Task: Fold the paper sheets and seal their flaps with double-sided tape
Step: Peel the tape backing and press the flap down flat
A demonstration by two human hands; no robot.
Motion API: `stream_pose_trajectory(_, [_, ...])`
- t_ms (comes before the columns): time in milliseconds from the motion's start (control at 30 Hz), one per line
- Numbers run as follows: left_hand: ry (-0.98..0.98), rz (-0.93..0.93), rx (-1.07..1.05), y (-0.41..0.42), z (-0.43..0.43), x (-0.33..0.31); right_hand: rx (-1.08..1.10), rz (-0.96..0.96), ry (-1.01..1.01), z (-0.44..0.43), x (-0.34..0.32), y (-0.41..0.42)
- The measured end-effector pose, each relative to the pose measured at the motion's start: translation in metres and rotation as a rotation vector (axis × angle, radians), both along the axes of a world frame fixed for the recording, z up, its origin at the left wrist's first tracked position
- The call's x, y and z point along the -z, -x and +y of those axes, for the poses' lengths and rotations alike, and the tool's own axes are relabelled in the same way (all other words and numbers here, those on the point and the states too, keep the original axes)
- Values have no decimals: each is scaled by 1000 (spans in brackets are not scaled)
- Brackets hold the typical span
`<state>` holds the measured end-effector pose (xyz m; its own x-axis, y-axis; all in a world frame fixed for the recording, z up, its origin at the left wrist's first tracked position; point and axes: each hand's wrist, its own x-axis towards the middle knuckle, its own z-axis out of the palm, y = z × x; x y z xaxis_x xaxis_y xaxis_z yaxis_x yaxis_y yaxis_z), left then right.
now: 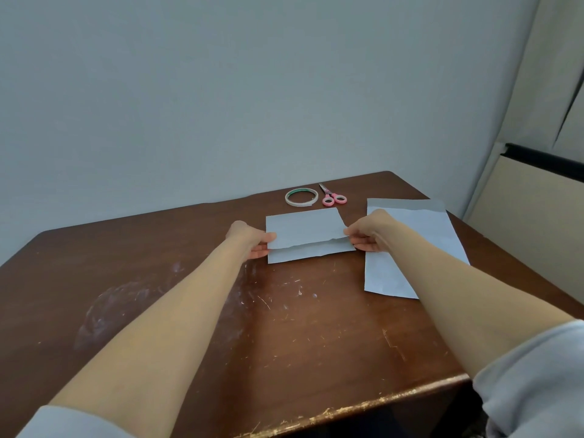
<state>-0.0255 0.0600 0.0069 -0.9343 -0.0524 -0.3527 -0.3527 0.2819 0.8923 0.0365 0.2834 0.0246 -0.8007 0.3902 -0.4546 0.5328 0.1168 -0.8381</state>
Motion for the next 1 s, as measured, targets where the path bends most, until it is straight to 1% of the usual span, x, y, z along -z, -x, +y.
stream_pose_trajectory(167, [-50, -33, 19, -3, -4, -2, -4, -2, 28, 0, 1, -3])
stream_pose_trajectory(267, [-94, -72, 40, -5, -8, -3, 9, -8, 2, 0, 2, -2])
stream_pose_trajectory(367, [-94, -92, 47, -6, -10, -3, 23, -19, -30, -1, 2, 1])
stream_pose_trajectory(633, [-69, -61, 26, -3, -9, -1, 84, 52, 2, 0, 8, 6])
stream_pose_trajectory(867, [-66, -35, 8, 0, -12, 0, 15, -58, -28, 0, 3, 2])
stream_pose_trajectory(1000, [-63, -35, 14, -2, -12, -1, 1, -56, -27, 2, 6, 2])
